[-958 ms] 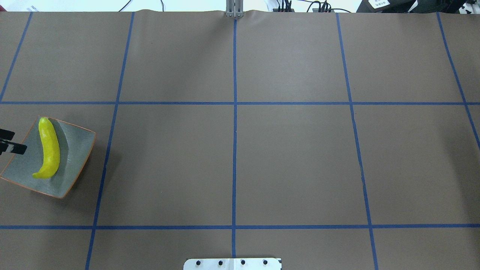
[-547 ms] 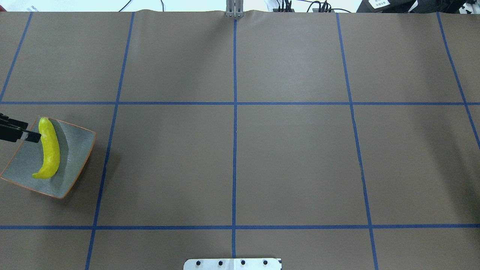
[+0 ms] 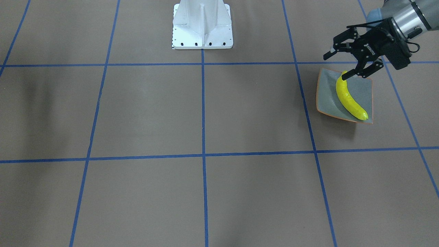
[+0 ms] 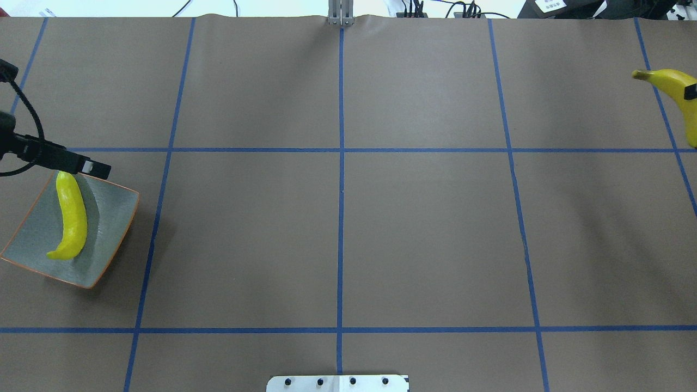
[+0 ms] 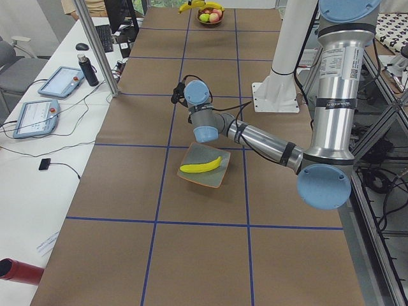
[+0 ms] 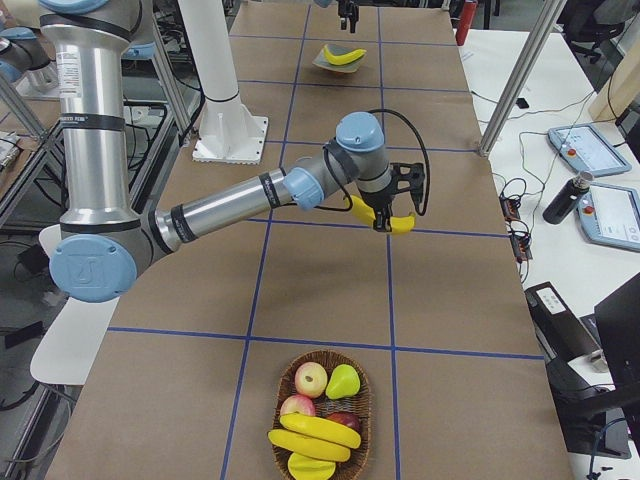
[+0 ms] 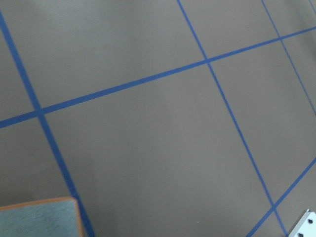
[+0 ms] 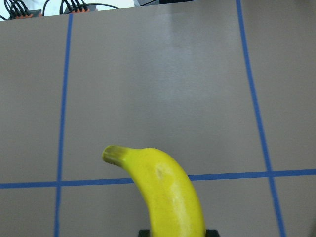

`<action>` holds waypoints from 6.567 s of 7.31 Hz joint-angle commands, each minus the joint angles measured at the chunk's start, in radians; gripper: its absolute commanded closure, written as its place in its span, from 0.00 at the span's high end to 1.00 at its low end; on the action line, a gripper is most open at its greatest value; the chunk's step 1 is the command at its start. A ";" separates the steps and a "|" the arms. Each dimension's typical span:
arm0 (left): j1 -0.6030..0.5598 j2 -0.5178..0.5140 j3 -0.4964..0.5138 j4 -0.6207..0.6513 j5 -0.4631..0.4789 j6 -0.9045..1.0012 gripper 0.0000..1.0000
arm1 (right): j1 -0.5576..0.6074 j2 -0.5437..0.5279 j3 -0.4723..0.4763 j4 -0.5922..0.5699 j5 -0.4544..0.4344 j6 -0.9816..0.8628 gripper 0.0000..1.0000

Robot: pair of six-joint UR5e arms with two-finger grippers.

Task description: Transfer all bananas from basket to plate

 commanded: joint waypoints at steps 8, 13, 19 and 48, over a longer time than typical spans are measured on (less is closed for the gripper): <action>0.276 -0.348 -0.001 0.034 0.231 -0.665 1.00 | -0.751 0.520 0.058 -0.120 -0.788 0.877 0.00; 0.344 -0.400 -0.003 0.036 0.251 -0.697 1.00 | -0.934 0.650 0.058 -0.262 -1.015 1.012 0.00; 0.345 -0.403 0.005 0.030 0.271 -0.657 0.78 | -0.967 0.665 0.084 -0.255 -1.016 1.012 0.00; 0.287 0.373 0.025 -0.148 0.422 -0.380 0.48 | -0.197 0.073 0.151 -0.250 -0.204 -0.219 1.00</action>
